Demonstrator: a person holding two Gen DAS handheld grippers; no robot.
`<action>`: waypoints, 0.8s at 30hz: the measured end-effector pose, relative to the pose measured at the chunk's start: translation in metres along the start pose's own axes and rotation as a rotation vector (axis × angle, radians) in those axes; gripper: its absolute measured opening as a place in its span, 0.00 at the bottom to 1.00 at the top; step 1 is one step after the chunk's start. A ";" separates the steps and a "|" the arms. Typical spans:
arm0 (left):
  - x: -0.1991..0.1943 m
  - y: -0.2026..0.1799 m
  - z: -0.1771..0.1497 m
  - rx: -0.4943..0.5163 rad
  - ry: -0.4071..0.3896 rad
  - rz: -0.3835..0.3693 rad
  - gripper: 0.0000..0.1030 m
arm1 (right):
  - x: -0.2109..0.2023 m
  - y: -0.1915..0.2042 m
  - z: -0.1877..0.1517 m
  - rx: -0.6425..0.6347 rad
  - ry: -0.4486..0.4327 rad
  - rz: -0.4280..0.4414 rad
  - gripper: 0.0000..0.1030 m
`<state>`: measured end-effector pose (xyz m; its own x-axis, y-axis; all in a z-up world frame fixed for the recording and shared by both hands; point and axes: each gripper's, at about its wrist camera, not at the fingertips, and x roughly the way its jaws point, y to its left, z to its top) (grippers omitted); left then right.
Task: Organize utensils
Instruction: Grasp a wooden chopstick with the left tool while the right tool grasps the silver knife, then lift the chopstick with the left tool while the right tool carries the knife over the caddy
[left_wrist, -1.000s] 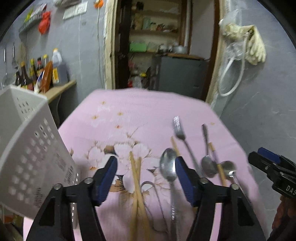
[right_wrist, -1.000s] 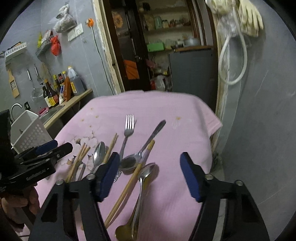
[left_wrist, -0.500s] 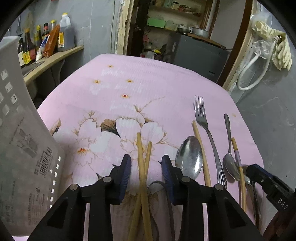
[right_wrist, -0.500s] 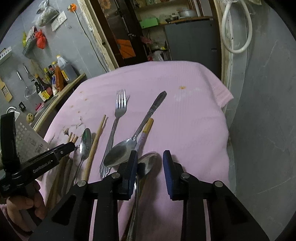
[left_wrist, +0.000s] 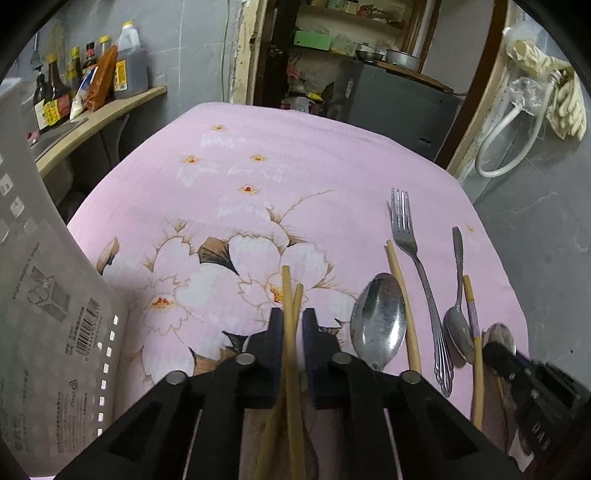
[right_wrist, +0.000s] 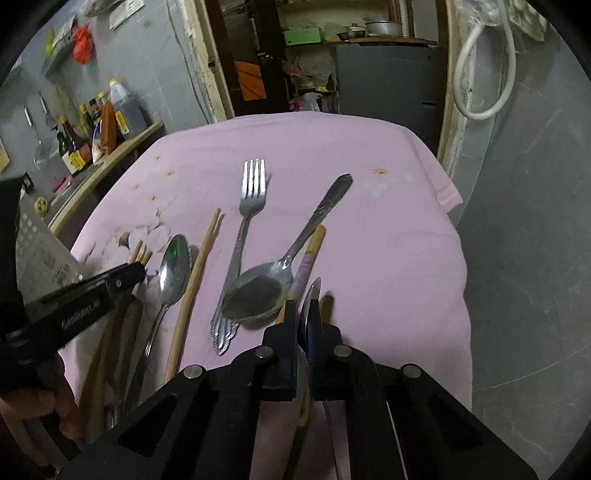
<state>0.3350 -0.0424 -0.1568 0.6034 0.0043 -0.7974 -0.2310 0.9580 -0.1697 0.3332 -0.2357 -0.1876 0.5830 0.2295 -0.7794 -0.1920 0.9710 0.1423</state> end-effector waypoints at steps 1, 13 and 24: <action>0.001 0.001 0.001 -0.007 0.005 0.000 0.07 | -0.001 -0.001 -0.001 0.004 0.001 0.005 0.04; -0.032 -0.001 0.007 0.017 -0.026 -0.024 0.06 | -0.033 -0.006 -0.006 0.087 -0.077 0.132 0.04; -0.091 -0.007 0.001 0.098 -0.141 -0.059 0.06 | -0.093 0.011 -0.001 0.026 -0.211 0.126 0.04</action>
<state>0.2825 -0.0496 -0.0826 0.7161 -0.0194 -0.6978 -0.1206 0.9811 -0.1511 0.2760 -0.2469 -0.1143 0.7085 0.3552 -0.6098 -0.2547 0.9346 0.2484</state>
